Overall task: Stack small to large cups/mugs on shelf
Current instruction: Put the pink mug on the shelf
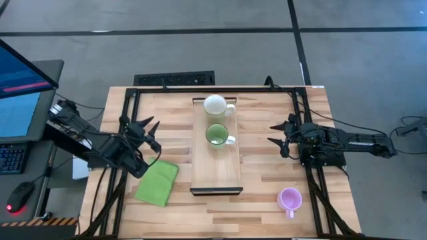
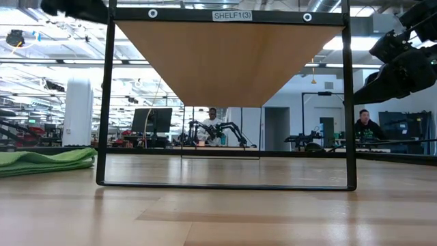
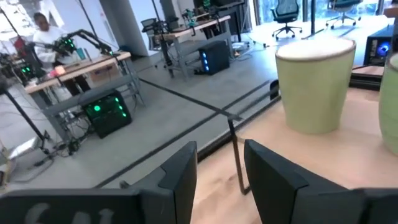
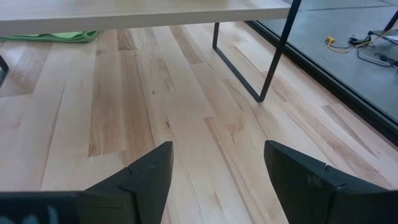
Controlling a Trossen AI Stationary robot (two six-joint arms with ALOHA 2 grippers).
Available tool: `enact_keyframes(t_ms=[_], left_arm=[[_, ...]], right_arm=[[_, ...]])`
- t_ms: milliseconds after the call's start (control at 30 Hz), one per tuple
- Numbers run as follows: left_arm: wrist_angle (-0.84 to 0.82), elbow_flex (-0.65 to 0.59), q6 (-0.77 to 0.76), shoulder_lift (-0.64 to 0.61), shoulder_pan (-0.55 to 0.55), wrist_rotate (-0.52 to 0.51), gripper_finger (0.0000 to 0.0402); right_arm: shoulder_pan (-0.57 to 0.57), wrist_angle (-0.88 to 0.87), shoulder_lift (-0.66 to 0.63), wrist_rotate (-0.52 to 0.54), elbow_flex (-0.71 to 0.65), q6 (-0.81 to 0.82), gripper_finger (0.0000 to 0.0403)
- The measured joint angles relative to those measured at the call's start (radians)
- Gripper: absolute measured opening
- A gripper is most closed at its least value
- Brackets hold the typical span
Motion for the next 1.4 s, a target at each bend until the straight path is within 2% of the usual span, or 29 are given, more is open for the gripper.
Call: enact_keyframes(t_ms=[100,233,433,567,633,800,867,933,1000,1067,1100,1267,1400], left_arm=[[0.075,-0.063,0.006,-0.007,0.000,-0.002,0.0126],[0.068,-0.081,-0.018,-0.006,0.002,0.031,0.0126],[0.071,-0.081,0.093,-0.003,0.003,0.238,0.0126],[0.164,-0.082,0.122,0.007,0.003,0.165,0.0126],[0.209,-0.082,0.188,-0.002,0.000,0.165,0.0126],[0.338,-0.083,0.384,-0.078,0.000,0.251,0.0126],[0.483,-0.083,0.557,-0.122,0.002,0.332,0.0126],[0.714,-0.103,0.803,-0.175,0.017,0.476,0.0126],[0.998,-0.158,1.055,-0.231,0.057,0.648,0.0126],[1.175,-0.233,1.184,-0.305,0.120,0.796,0.0126],[1.215,-0.271,1.198,-0.343,0.158,0.826,0.0126],[1.234,-0.445,1.205,-0.540,0.369,0.781,0.0126],[1.228,-0.532,1.273,-0.682,0.544,0.848,0.0126]], right_arm=[[0.000,0.000,0.000,0.000,0.000,0.000,0.0276],[0.000,0.000,0.000,0.000,0.000,0.001,0.0276],[0.000,0.000,0.000,0.000,0.000,0.001,0.0276],[0.000,0.000,0.000,0.000,0.000,0.001,0.0276],[0.000,0.000,0.000,0.000,0.000,0.001,0.0276],[-0.001,0.007,0.000,0.001,0.000,-0.012,0.0276],[-0.001,0.010,0.000,0.001,0.000,-0.029,0.0276],[-0.001,0.013,0.000,0.005,0.000,-0.048,0.0276],[-0.001,0.014,0.000,0.016,0.000,-0.051,0.0276],[-0.001,0.014,0.000,0.027,0.000,-0.051,0.0276],[-0.001,0.014,0.000,0.027,0.000,-0.051,0.0276],[-0.001,0.010,0.000,0.027,0.000,-0.052,0.0276],[-0.001,0.011,0.000,0.027,0.000,-0.056,0.0276]])
